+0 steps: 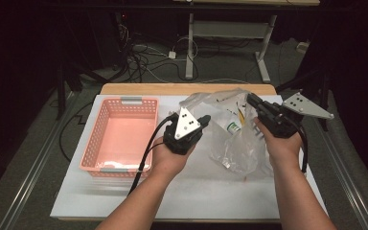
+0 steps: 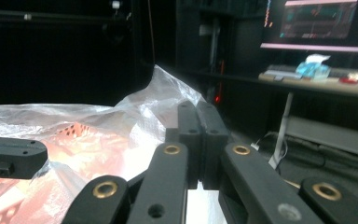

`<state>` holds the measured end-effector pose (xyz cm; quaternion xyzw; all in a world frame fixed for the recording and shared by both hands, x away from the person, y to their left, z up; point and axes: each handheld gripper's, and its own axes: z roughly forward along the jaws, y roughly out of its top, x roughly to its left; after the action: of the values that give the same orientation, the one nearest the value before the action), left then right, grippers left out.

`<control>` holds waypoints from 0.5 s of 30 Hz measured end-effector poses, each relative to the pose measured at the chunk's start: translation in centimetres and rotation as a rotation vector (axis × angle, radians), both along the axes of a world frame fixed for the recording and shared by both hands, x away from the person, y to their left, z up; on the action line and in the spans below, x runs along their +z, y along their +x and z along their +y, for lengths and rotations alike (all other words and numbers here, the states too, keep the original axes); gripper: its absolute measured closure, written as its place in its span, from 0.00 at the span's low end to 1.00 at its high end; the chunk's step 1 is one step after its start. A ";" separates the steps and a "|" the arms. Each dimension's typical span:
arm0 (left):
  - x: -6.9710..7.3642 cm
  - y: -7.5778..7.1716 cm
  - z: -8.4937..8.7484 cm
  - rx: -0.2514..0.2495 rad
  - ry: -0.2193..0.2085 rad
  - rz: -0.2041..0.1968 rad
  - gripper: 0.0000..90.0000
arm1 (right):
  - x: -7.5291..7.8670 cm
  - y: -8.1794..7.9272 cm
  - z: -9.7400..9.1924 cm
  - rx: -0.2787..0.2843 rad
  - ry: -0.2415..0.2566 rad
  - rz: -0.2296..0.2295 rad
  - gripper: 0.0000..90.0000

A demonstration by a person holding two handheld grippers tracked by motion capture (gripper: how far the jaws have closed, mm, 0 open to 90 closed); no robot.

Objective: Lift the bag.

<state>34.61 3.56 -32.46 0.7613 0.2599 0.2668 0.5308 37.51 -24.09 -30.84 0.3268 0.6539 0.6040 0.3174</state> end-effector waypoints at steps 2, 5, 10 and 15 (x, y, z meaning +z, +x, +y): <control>1.0 0.5 -0.1 0.002 -0.024 -0.019 0.99 | 0.8 0.1 0.0 -0.010 0.008 -0.027 1.00; 2.4 1.1 -0.3 0.005 -0.046 -0.044 0.98 | 2.1 0.2 -0.2 -0.027 0.017 -0.062 1.00; 4.8 2.1 -1.1 0.007 -0.062 -0.087 0.98 | 4.2 0.9 -0.8 -0.068 0.025 -0.097 1.00; 6.8 3.4 -1.8 0.021 -0.056 -0.112 0.98 | 5.8 2.1 -2.0 -0.121 0.042 -0.105 1.00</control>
<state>38.05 1.77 -25.62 0.7274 0.2451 0.3069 0.5628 39.58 -26.09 -25.05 0.3403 0.6025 0.6137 0.3803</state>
